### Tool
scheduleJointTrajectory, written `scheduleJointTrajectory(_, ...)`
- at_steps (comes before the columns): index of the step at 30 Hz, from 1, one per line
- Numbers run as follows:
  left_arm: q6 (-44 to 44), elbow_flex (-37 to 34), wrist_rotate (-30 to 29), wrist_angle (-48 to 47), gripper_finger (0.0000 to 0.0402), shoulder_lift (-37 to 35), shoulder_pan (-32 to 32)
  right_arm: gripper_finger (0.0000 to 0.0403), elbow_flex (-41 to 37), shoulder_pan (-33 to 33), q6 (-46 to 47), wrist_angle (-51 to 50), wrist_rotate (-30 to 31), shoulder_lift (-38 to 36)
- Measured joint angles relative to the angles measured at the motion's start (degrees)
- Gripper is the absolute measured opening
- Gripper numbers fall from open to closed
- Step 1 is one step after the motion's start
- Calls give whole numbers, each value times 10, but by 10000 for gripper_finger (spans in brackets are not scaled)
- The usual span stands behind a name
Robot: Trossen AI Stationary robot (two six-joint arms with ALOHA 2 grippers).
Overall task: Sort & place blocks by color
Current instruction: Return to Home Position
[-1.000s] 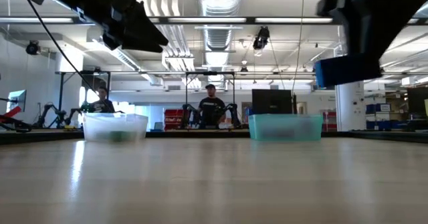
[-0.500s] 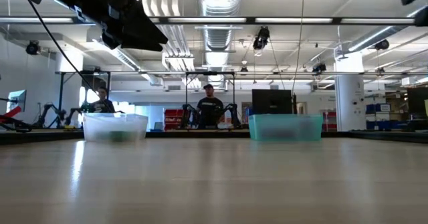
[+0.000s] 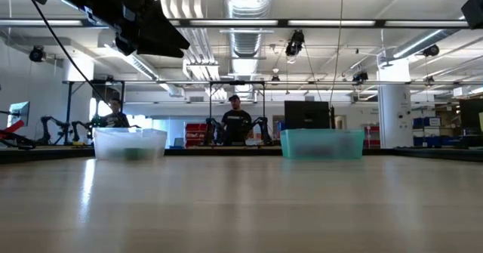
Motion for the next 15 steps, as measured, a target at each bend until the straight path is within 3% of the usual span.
scheduleJointTrajectory(4,2,0,0,0,201,0,0,162,14,0,2,1,23,0)
scheduleJointTrajectory(6,2,0,0,0,201,0,0,161,23,0,3,20,82,0)
scheduleJointTrajectory(8,3,0,5,-8,201,-1,-1,156,27,0,-31,78,180,0)
scheduleJointTrajectory(12,40,-6,94,-11,201,-10,-13,140,12,-11,-211,261,349,0)
scheduleJointTrajectory(15,70,-10,147,-10,201,-18,-46,125,-18,-41,-413,464,378,0)
